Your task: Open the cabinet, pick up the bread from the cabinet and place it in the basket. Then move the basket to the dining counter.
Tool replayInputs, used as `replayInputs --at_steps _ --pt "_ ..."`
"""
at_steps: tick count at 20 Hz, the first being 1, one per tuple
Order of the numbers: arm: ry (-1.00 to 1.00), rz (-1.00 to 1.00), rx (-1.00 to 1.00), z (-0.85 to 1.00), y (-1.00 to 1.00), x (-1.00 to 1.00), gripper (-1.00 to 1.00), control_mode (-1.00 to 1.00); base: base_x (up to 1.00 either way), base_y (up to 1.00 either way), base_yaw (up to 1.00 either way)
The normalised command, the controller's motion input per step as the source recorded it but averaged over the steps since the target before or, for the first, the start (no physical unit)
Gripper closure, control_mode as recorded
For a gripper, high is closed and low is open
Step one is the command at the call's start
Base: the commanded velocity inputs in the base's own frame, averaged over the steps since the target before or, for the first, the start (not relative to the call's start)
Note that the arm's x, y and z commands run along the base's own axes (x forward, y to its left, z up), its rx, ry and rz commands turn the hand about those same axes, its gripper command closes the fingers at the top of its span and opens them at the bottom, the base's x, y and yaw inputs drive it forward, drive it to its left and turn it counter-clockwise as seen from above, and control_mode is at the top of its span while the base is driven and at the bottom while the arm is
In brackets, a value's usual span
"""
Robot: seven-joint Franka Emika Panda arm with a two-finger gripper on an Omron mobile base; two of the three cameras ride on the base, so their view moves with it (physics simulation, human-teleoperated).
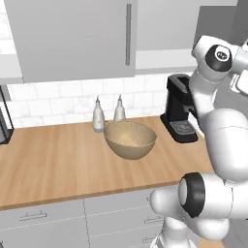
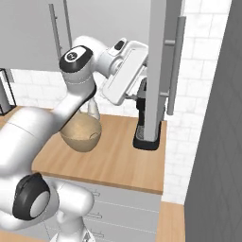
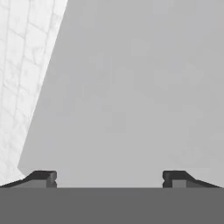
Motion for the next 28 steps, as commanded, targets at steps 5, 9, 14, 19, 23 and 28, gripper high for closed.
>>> replayInputs --at_steps 5,9,14,19,23,28 --pt "0.00 0.00 0.00 0.00 0.54 -0.07 -1.00 -1.00 0.00 0.00 0.00" --pt "0.00 0.00 0.09 -0.30 1.00 -0.06 -1.00 -1.00 0.00 0.00 0.00" --pt "-0.01 0.00 0.30 -0.61 0.99 -0.03 -1.00 -1.00 0.00 0.00 0.00" --pt "0.00 0.05 0.46 -0.74 0.71 0.01 -1.00 -1.00 0.00 0.00 0.00" --pt "-0.16 -0.02 0.63 -0.84 0.48 0.16 -1.00 -1.00 0.00 0.00 0.00" --pt "-0.40 -0.09 0.61 -0.78 0.55 0.35 -1.00 -1.00 0.00 0.00 0.00"
